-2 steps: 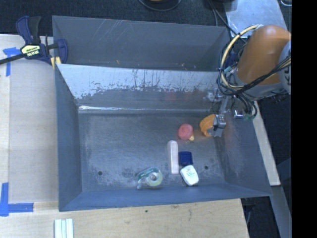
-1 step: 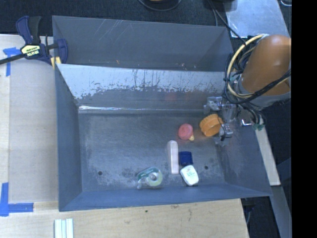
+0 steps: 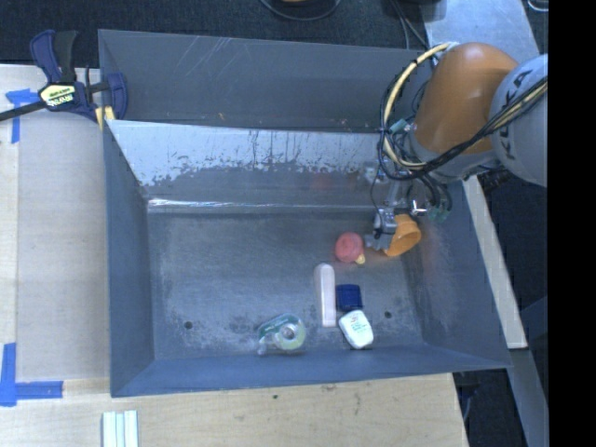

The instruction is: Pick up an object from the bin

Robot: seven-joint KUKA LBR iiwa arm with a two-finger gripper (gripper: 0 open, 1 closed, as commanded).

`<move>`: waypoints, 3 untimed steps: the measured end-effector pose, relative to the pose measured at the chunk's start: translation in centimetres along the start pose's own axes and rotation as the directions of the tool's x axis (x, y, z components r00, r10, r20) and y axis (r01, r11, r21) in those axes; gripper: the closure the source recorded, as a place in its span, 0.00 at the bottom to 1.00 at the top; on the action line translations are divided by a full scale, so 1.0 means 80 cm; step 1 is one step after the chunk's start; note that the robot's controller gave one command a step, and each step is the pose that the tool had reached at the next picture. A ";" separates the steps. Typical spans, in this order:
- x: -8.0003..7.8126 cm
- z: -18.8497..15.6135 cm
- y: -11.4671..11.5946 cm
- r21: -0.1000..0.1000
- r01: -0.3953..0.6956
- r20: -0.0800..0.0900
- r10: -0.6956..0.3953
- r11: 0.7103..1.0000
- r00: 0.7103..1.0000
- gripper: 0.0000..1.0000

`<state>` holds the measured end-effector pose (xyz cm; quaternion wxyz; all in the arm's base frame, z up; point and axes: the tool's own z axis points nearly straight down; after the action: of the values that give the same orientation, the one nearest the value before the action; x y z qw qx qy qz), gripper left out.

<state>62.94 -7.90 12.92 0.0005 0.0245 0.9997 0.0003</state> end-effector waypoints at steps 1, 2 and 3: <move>0.001 0.002 0.003 -0.003 0.014 -0.002 -0.014 1.000 1.000 0.00; 0.035 0.008 -0.023 0.000 0.248 0.001 -0.248 0.969 0.969 0.00; 0.027 0.061 0.002 -0.003 0.149 0.002 -0.149 0.989 0.989 0.00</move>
Offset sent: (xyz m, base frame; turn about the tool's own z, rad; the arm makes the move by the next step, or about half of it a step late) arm -0.0288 -0.0155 -0.0067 -0.2524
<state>60.77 -7.60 8.03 0.0015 -0.0501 0.9987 0.0016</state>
